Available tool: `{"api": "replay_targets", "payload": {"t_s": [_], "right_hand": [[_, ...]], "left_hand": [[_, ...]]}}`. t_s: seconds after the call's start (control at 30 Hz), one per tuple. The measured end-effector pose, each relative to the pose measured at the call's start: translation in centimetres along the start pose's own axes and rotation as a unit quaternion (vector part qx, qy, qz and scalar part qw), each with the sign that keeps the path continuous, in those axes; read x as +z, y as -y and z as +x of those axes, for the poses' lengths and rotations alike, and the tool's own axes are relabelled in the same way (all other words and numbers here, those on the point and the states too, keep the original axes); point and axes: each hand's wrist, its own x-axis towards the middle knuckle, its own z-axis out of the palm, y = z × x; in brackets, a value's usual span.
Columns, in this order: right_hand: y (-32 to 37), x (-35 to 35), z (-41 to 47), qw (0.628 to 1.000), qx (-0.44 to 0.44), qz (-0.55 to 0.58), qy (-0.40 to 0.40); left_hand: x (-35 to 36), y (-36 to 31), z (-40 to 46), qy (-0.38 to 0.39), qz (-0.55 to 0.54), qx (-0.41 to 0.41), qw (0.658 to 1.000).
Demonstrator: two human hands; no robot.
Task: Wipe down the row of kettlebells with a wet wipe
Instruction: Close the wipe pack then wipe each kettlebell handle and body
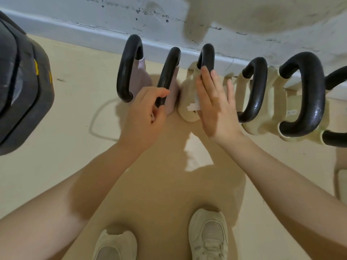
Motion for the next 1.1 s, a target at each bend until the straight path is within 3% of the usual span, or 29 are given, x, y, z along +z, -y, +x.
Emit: {"api": "replay_targets", "payload": {"t_s": [0.13, 0.2, 0.27, 0.37, 0.47, 0.57, 0.77, 0.9, 0.97, 1.03, 1.1], "right_hand": [[-0.5, -2.0, 3.6, 0.980, -0.124, -0.155, 0.021], [0.4, -2.2, 4.9, 0.943, -0.136, -0.301, 0.031], [0.7, -1.9, 5.5, 0.909, -0.170, -0.376, 0.055], [0.4, -1.4, 5.4, 0.905, -0.265, -0.331, 0.014], [-0.6, -1.2, 4.6, 0.896, -0.316, -0.303, 0.070], [-0.9, -0.9, 3.1, 0.868, -0.338, -0.359, 0.057], [-1.3, 0.5, 1.5, 0.846, -0.393, -0.359, 0.018], [-0.9, 1.7, 0.4, 0.856, -0.399, -0.320, 0.081], [-1.9, 2.1, -1.6, 0.893, -0.364, -0.215, 0.153], [-1.7, 2.1, -3.2, 0.956, -0.240, -0.069, 0.154], [-0.8, 0.9, -5.2, 0.973, -0.113, 0.090, 0.179]], "left_hand": [[-0.1, 0.3, -0.3, 0.002, 0.014, 0.004, 1.000], [-0.2, 0.2, -0.3, 0.001, 0.010, -0.001, 1.000], [-0.2, -0.1, -0.2, -0.001, 0.008, 0.001, 1.000], [-0.5, -0.5, -0.1, 0.001, 0.008, 0.009, 1.000], [-0.9, -0.5, -0.4, 0.012, 0.012, 0.018, 1.000], [-1.1, -0.1, -0.9, 0.024, 0.019, 0.020, 0.999], [-1.6, 0.3, -1.7, 0.028, 0.025, -0.005, 0.999], [-1.9, 0.3, -2.1, 0.040, 0.031, -0.001, 0.999], [-1.9, 0.3, -2.3, 0.042, 0.034, 0.007, 0.998], [-1.9, 0.2, -2.3, 0.045, 0.038, 0.013, 0.998], [-1.6, 0.0, -2.2, 0.044, 0.031, 0.014, 0.998]]}}
